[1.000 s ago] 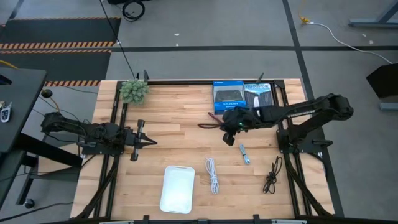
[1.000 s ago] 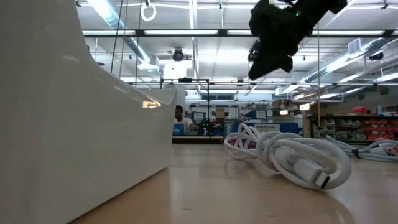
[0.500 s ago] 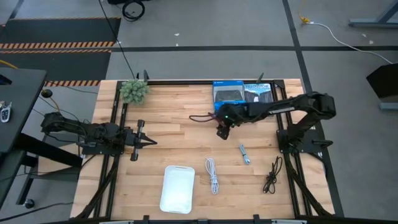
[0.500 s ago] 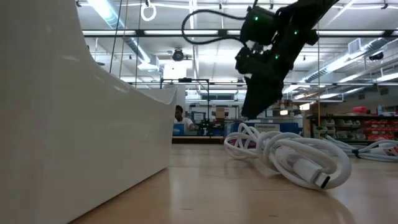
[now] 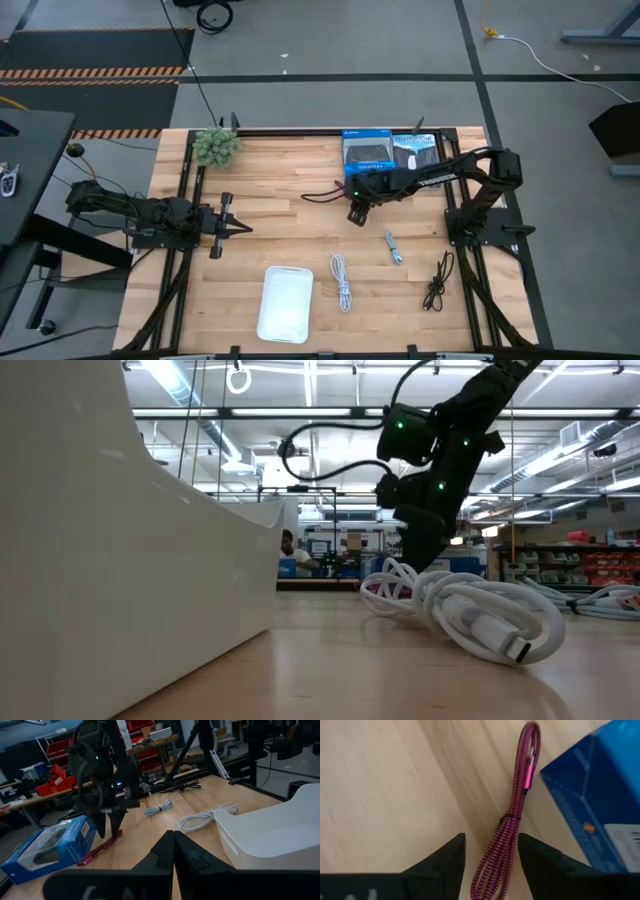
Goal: Pick and place USB-C Cables
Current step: Put the pink charger cable into the bin, then put the white charger cable into the bin
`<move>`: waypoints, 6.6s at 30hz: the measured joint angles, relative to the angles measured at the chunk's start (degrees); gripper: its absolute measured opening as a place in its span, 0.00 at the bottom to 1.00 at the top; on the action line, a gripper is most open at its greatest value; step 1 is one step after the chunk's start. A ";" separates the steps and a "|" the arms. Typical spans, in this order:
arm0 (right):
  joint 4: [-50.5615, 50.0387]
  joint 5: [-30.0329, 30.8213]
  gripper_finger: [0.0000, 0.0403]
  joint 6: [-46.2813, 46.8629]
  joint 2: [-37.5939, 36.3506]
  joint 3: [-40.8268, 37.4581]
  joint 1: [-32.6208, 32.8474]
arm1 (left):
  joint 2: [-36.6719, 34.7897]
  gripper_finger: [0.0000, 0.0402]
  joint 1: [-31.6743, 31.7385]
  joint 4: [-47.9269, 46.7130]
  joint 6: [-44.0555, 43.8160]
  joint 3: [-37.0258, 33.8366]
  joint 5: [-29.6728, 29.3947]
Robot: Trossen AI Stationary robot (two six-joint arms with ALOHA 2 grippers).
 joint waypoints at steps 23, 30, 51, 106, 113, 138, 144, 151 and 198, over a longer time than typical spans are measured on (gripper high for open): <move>-4.79 -3.17 0.04 3.99 2.04 0.02 1.09 | 0.00 0.03 0.02 0.00 0.00 0.00 0.00; -12.52 -4.44 0.02 6.05 0.03 5.09 3.58 | 0.01 0.03 0.01 -0.02 0.00 -0.01 0.01; 9.07 -4.23 0.02 24.24 -6.20 22.99 20.45 | 0.00 0.03 0.01 0.00 0.00 -0.02 0.00; 10.76 31.37 0.03 64.16 23.87 47.49 40.31 | 0.00 0.03 0.02 0.01 0.00 -0.01 0.01; 4.09 19.94 0.03 57.63 23.85 47.50 40.34 | 0.02 0.03 0.02 0.00 0.00 -0.02 0.00; 10.46 4.65 0.04 77.65 23.92 37.76 38.96 | 0.02 0.03 0.02 0.00 0.00 -0.02 0.00; 10.83 -3.21 0.04 82.34 23.92 36.96 37.45 | 0.02 0.03 0.02 0.00 0.00 -0.02 0.00; 11.92 -6.49 0.04 84.91 23.92 37.00 35.54 | 0.02 0.03 0.02 0.00 0.00 0.00 0.00; -16.42 -15.98 0.51 75.17 23.66 49.13 32.79 | 0.00 0.03 0.02 0.00 0.00 -0.01 0.01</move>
